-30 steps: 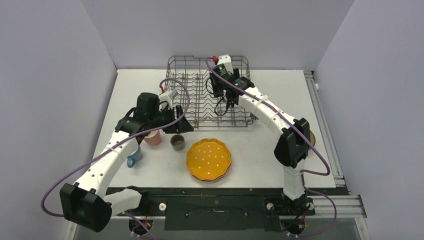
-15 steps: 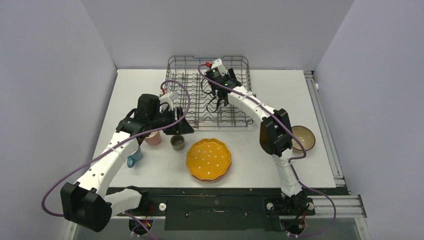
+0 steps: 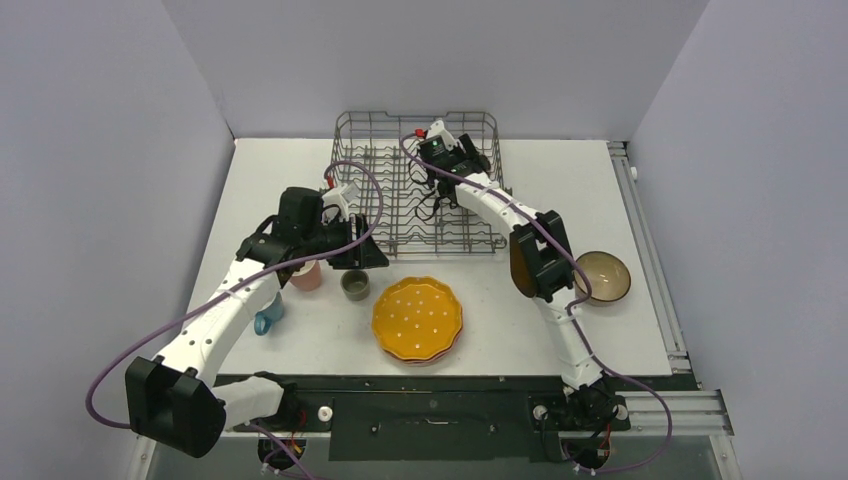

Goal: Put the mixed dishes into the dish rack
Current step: Turn the bowl upside down on the dish rack.

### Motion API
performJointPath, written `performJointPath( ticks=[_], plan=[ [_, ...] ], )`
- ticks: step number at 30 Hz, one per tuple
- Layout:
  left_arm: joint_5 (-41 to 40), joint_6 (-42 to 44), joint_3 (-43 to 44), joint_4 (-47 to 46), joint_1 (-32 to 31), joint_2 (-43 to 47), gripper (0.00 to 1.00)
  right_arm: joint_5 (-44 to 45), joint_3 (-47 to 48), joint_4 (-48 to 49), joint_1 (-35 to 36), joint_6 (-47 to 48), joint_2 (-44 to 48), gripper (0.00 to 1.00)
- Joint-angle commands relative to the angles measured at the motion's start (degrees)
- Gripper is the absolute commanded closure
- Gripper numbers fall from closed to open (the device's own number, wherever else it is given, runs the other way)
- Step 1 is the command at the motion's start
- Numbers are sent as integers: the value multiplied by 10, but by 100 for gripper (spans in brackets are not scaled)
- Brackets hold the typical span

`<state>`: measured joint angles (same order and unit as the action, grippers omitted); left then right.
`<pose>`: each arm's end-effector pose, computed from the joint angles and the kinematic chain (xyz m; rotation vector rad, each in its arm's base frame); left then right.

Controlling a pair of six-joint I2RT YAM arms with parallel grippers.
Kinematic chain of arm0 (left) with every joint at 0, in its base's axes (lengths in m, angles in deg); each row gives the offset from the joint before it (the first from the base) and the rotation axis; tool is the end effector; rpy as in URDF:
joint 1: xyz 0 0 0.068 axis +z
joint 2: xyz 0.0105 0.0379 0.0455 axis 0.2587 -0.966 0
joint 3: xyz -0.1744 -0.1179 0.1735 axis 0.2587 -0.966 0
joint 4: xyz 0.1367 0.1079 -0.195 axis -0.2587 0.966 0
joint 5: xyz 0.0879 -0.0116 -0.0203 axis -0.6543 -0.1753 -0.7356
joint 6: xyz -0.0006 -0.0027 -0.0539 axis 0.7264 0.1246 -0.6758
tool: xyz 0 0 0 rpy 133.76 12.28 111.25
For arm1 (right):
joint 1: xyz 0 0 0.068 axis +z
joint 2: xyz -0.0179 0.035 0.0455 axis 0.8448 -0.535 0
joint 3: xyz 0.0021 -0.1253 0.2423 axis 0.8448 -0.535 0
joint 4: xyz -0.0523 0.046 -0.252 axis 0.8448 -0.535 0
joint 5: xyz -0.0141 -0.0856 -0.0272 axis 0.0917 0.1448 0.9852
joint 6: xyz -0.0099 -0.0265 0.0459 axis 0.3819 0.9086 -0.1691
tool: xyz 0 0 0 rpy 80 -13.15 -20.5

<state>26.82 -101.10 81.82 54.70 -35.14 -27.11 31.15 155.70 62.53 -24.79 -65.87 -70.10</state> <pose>0.2289 -0.1034 0.3057 0.2001 2.3926 -1.0011 0.4659 0.2734 0.2187 -0.4337 2.1108 -0.5732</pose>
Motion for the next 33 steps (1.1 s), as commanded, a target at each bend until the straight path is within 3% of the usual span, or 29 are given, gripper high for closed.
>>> performJointPath(
  ticks=[1, 29, 31, 32, 33],
  plan=[
    [7, 15, 18, -15, 2, -5, 52, 48, 36, 81, -7, 64, -3, 100],
    [-10, 27, 27, -4, 2, -25, 52, 29, 53, 163, -39, 147, -88, 100],
    [-10, 28, 28, -3, 2, -27, 52, 27, 53, 163, -39, 143, -91, 90],
    [-10, 28, 28, -3, 2, -27, 52, 26, 53, 163, -38, 142, -93, 78],
    [-10, 28, 28, -3, 3, -28, 52, 27, 53, 163, -38, 140, -94, 73]
  ],
)
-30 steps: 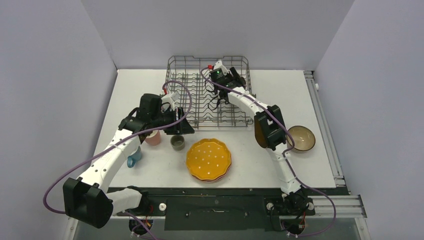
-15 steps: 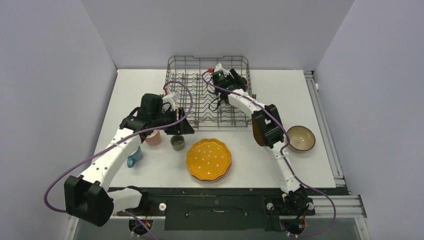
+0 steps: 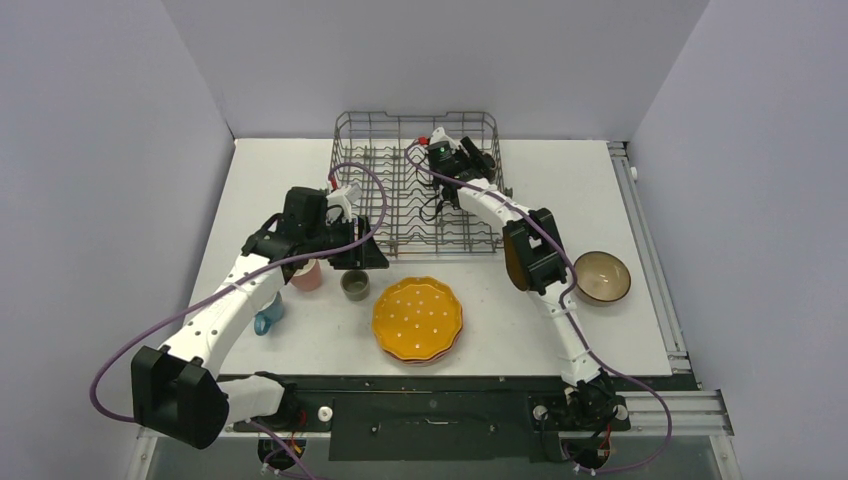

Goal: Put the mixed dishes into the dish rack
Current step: Turn the bowl upside down on the dish rack.

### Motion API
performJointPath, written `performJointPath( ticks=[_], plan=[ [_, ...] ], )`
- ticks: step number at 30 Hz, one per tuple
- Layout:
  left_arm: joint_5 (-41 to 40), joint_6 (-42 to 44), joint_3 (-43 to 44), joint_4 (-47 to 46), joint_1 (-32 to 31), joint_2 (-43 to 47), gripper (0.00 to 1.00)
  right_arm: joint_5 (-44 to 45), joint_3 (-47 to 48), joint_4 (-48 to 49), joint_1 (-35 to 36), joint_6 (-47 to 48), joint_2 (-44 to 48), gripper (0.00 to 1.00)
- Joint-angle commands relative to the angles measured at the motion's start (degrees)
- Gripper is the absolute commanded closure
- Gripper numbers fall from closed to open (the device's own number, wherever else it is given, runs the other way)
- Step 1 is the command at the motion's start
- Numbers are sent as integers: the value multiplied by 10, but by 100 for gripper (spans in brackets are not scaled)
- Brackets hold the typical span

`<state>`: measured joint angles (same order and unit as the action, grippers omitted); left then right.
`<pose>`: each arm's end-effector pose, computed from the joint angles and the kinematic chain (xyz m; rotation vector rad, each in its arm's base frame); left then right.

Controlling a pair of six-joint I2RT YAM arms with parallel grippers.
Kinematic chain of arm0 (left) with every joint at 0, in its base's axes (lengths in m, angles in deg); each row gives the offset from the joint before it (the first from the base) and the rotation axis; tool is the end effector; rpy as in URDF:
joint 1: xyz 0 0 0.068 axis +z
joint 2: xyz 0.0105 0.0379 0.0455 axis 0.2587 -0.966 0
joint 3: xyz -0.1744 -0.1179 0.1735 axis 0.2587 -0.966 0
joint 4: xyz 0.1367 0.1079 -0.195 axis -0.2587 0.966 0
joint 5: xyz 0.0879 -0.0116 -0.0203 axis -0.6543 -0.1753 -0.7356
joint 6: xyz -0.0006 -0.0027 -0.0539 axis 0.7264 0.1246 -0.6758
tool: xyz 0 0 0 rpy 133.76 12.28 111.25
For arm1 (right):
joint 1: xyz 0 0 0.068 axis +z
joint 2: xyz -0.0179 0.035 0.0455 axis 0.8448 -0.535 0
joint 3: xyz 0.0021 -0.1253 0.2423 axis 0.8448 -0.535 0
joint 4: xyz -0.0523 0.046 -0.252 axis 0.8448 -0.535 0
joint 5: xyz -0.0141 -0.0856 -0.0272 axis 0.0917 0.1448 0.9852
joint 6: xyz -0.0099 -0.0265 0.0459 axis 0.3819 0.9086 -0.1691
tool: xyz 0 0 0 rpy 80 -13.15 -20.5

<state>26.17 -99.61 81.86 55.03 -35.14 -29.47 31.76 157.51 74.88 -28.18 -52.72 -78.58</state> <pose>0.2360 -0.1056 0.2957 0.2111 2.4324 -0.9716 0.5058 0.2589 0.1671 -0.5477 2.0342 -0.7098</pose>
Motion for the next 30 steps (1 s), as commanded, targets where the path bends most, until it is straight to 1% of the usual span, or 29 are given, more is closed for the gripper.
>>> performJointPath(
  ticks=[1, 3, 8, 18, 22, 30],
  plan=[
    [-4, 13, 28, -6, 3, -5, 52, 20, 35, 39, -3, 9, -11, 65],
    [-4, 13, 28, -6, 3, -5, 52, 21, 35, 40, -2, 7, -13, 56],
    [-6, 13, 27, -4, 3, -4, 52, 22, 34, 41, 1, 7, -13, 41],
    [-7, 14, 27, 0, 2, -3, 51, 12, 24, 32, 8, -1, 1, 22],
    [-6, 14, 28, 0, 2, -2, 51, 9, 23, 24, 9, -4, 7, 17],
    [-6, 15, 32, 5, 2, 2, 51, -3, 7, 0, 13, -6, 28, 15]
  ],
)
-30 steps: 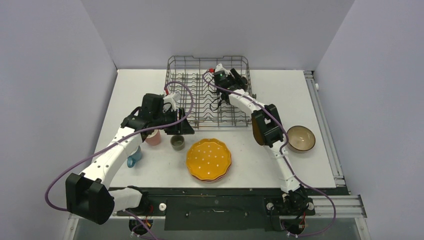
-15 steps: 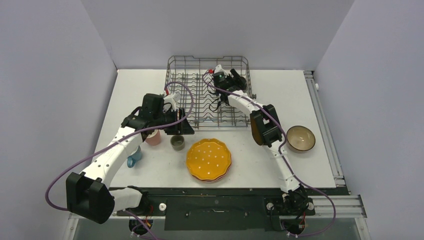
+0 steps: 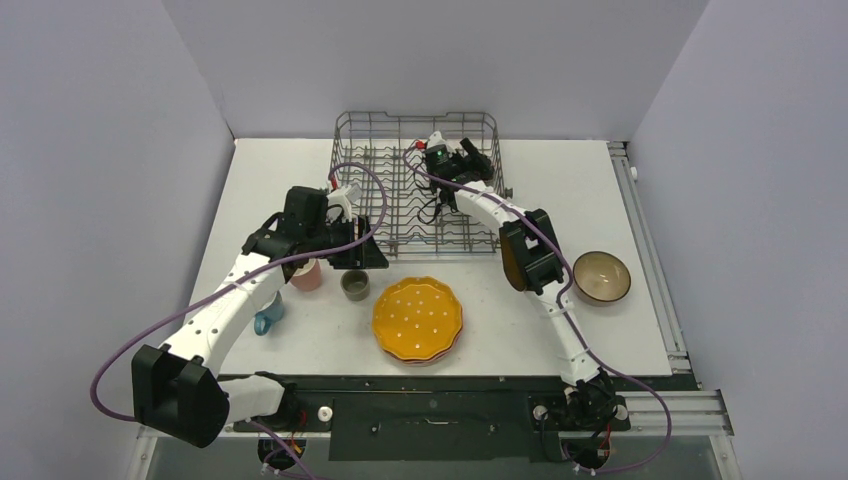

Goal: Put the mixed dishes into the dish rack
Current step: Turn the bowl upside down on the dish rack.

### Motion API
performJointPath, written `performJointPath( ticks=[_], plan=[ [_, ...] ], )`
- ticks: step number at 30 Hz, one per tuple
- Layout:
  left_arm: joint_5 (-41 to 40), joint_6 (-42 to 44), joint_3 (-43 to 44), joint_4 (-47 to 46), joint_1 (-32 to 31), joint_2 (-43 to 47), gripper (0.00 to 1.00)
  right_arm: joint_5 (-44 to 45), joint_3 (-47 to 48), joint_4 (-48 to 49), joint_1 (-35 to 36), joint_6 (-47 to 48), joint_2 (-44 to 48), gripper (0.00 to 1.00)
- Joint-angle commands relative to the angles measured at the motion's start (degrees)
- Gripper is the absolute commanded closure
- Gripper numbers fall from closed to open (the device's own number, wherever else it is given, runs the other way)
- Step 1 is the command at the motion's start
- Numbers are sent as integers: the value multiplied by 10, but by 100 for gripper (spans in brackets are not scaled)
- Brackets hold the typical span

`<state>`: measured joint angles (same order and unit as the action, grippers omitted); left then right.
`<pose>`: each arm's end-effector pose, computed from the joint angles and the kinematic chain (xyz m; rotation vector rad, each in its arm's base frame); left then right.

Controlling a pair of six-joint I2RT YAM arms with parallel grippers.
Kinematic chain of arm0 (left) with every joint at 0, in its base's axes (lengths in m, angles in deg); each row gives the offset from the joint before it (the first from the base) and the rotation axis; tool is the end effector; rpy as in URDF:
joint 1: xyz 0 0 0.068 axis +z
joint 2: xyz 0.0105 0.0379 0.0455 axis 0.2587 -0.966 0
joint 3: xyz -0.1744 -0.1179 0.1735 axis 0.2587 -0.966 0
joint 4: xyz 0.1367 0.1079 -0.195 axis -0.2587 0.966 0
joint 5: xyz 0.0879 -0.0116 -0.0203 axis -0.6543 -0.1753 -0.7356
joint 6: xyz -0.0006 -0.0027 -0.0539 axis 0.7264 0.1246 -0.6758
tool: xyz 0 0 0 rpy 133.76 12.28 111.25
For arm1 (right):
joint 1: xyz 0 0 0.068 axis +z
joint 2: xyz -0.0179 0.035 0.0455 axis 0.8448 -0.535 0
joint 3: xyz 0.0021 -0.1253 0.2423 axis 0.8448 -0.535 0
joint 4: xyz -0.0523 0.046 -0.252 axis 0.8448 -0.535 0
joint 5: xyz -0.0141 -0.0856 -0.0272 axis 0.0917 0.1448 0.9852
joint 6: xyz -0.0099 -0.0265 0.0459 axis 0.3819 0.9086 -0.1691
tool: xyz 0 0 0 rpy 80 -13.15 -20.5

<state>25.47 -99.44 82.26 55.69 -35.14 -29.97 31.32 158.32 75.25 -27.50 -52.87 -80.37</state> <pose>0.2374 -0.1057 0.2949 0.2045 2.4458 -0.9544 0.5055 0.2667 0.1550 -0.5687 2.0375 -0.6972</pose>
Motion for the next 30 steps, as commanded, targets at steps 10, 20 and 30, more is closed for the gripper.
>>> performJointPath(
  ticks=[10, 20, 30],
  plan=[
    [9, 10, 25, 2, 2, 19, 50, -18, -15, -41, 12, -22, 75, 15],
    [13, 8, 28, 12, 2, 32, 48, -58, -22, -78, 16, -55, 95, 14],
    [9, 12, 46, 41, 3, 30, 47, -74, -16, -117, 18, -85, 111, 13]
  ],
)
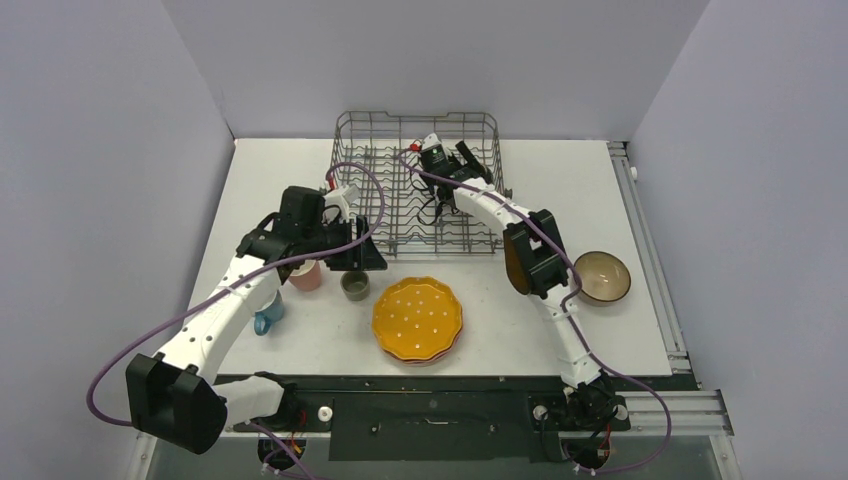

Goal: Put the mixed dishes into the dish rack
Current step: Turn the bowl upside down on the dish rack.

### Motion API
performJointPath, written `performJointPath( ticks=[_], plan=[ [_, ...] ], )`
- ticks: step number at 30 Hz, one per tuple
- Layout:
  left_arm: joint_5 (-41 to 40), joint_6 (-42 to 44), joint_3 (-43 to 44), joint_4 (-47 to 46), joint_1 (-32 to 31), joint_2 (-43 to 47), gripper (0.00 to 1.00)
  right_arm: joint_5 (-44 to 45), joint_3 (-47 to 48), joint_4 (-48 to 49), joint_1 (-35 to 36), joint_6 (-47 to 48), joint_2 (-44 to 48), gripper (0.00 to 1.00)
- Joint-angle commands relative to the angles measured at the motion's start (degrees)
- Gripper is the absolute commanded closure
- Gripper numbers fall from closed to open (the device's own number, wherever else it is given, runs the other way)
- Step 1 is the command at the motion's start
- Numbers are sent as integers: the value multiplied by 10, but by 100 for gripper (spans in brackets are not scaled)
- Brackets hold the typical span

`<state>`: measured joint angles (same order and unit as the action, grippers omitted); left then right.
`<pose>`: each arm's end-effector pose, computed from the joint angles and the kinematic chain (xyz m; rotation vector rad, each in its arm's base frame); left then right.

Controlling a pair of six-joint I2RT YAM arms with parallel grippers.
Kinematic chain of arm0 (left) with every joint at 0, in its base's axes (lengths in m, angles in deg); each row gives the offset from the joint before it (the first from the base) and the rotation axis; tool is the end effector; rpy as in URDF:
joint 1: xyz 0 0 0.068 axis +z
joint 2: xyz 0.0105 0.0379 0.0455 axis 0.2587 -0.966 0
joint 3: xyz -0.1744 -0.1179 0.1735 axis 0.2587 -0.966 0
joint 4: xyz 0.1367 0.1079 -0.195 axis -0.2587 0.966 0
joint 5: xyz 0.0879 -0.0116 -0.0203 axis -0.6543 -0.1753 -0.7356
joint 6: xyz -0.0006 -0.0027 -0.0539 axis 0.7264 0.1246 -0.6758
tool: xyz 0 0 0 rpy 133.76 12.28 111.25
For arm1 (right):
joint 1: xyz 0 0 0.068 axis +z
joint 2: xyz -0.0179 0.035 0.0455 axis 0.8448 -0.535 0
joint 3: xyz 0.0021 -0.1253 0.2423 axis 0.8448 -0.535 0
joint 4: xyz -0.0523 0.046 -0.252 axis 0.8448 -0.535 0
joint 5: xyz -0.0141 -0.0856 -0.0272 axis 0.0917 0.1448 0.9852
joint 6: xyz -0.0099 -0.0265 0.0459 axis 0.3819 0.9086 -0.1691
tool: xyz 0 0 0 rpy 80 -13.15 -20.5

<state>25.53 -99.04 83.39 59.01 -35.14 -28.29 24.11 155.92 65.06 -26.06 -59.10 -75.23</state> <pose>0.2293 -0.1028 0.3040 0.2109 2.4527 -0.9517 0.4809 0.2727 0.1743 -0.6368 2.1503 -0.5353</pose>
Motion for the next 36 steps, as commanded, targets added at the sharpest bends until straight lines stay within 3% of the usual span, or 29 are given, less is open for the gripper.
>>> performJointPath(
  ticks=[1, 13, 22, 36],
  plan=[
    [8, 8, 35, 9, 2, 14, 47, -2, 4, -16, 4, -25, 63, 13],
    [-6, 13, 42, 28, 2, 42, 45, -11, -112, -3, 22, -95, 209, 15],
    [-12, 10, 7, 6, 2, 73, 32, -9, -254, -4, 31, -158, 345, 16],
    [-36, 4, -65, -45, 2, 135, 23, -4, -422, -116, 8, -296, 574, 19]
  ],
)
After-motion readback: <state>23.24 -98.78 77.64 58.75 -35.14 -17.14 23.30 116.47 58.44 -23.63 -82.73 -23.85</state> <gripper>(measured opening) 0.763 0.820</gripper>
